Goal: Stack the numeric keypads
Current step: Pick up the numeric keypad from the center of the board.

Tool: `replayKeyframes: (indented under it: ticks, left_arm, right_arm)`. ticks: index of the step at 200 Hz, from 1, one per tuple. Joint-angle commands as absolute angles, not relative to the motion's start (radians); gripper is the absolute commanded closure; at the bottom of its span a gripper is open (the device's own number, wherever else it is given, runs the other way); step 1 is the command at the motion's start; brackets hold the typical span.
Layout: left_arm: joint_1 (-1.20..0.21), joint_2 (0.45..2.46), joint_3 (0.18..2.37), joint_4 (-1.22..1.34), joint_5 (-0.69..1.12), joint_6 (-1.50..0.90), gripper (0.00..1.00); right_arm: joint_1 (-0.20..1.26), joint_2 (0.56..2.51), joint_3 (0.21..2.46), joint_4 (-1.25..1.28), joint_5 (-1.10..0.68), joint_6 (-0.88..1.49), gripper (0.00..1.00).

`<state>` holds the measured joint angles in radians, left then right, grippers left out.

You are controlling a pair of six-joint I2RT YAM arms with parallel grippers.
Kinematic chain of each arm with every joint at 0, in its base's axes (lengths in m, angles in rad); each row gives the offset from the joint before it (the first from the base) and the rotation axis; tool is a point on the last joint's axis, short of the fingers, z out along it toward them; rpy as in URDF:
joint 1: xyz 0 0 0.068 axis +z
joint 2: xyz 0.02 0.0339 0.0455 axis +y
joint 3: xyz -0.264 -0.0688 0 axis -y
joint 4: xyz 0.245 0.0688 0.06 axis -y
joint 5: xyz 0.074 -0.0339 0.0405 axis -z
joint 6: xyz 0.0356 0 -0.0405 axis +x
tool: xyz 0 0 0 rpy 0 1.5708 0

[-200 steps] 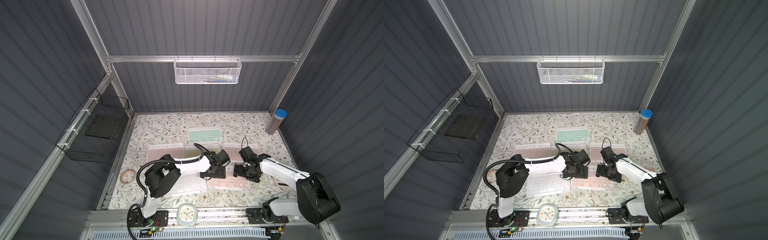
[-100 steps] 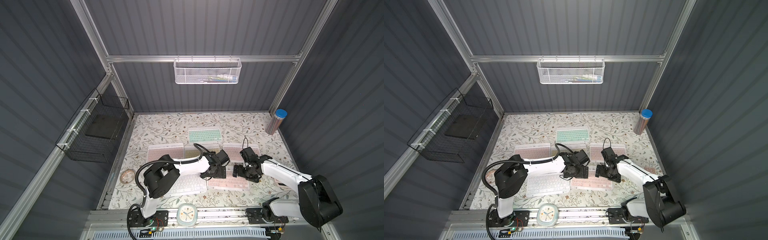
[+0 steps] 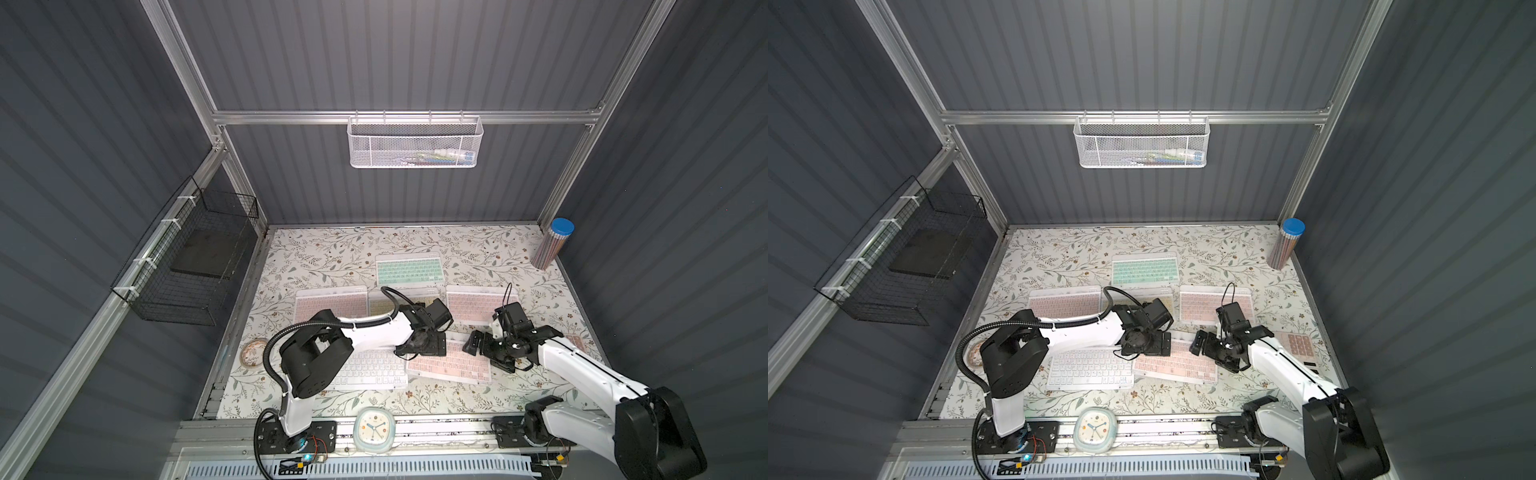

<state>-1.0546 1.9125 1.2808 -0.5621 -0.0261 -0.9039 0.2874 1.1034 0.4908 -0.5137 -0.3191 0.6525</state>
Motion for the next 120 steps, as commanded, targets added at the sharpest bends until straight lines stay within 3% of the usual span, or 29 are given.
replayKeyframes:
  ticks: [1,51,120]
  left_arm:
    - [-1.074,1.941,1.253,-0.447,0.087,-0.901,0.0]
    - [-1.069,1.928,1.242,-0.425,0.09,-0.897,0.0]
    - [-1.024,1.787,1.075,-0.18,0.144,-0.888,0.01]
  right_arm:
    - [0.282,1.048,0.497,-0.395,-0.572,0.699,0.01]
    - [0.248,1.027,0.477,-0.394,-0.591,0.7,0.01]
    - [0.229,1.087,0.445,-0.344,-0.603,0.687,0.01]
